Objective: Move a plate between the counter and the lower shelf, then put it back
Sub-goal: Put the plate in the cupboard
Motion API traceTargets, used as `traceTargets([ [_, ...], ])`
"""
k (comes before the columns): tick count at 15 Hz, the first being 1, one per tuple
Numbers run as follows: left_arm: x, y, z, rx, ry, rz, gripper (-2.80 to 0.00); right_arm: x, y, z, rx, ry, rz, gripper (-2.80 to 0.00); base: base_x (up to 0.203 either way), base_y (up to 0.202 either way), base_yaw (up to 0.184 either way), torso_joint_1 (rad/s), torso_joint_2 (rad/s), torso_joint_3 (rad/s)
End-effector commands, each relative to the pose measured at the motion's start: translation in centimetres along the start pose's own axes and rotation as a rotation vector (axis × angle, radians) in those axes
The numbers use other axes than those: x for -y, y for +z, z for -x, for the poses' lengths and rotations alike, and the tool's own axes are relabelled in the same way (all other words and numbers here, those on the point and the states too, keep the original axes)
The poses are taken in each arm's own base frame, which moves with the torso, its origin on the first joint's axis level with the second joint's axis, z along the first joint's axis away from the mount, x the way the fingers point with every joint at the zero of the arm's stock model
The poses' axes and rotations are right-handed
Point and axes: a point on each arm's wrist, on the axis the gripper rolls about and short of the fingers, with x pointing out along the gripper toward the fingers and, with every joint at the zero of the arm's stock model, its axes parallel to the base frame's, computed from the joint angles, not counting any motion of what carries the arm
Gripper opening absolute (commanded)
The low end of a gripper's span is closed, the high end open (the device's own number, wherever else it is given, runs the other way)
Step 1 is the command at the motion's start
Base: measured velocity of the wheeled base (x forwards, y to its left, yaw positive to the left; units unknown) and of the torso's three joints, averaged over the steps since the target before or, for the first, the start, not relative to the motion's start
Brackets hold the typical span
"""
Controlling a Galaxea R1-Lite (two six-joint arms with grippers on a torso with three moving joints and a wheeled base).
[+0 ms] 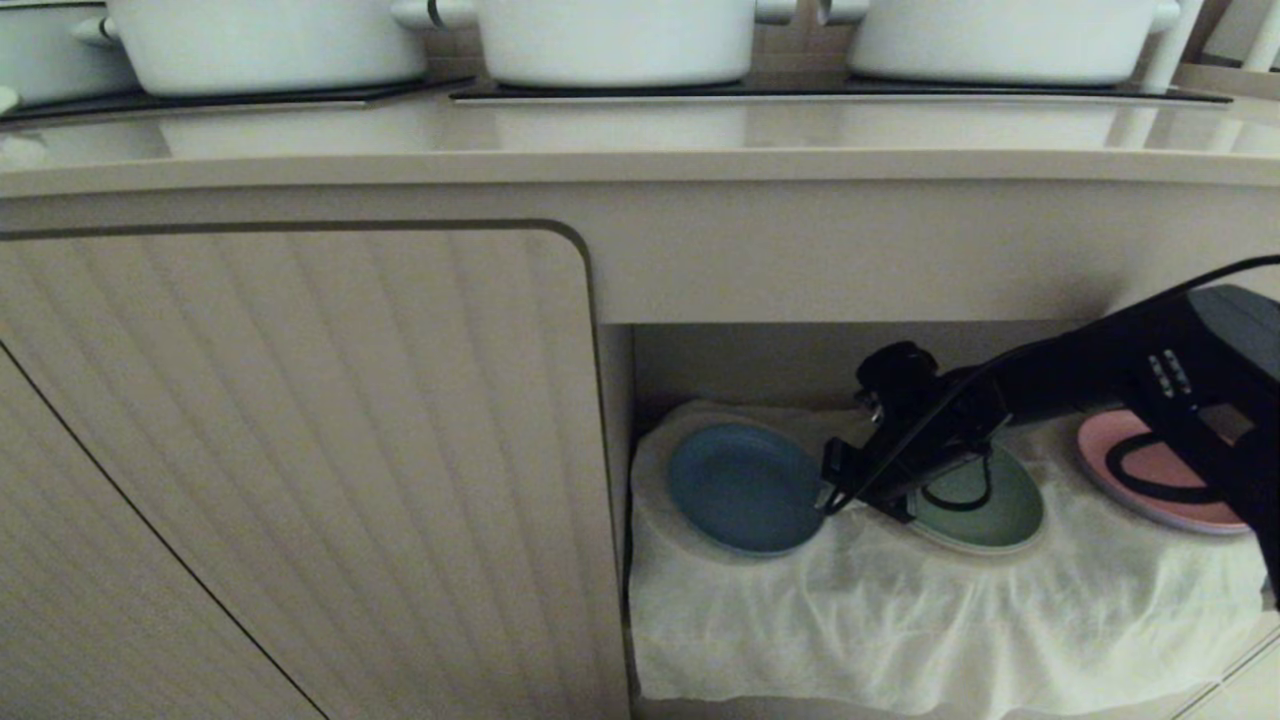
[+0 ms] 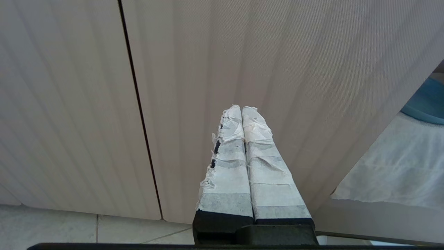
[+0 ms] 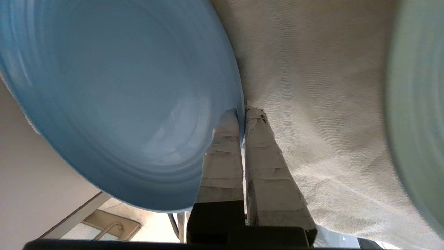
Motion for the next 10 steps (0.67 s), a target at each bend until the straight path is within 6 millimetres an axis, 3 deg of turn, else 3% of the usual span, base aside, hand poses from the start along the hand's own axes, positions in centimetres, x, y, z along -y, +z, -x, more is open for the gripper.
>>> traceTargets([
  [1, 0.00, 0.03, 0.01, 0.002, 0.001, 0.001, -2.80, -0.08, 0.01, -0.04, -0.003, 0.005, -0.003, -2.80, 0.000, 0.000, 0.000, 0.000, 0.00, 0.000],
  [10, 0.00, -0.01, 0.00, 0.000, 0.001, 0.001, -2.80, -0.35, 0.32, 0.11, 0.009, 0.013, -0.002, -2.80, 0.000, 0.000, 0.000, 0.000, 0.00, 0.000],
])
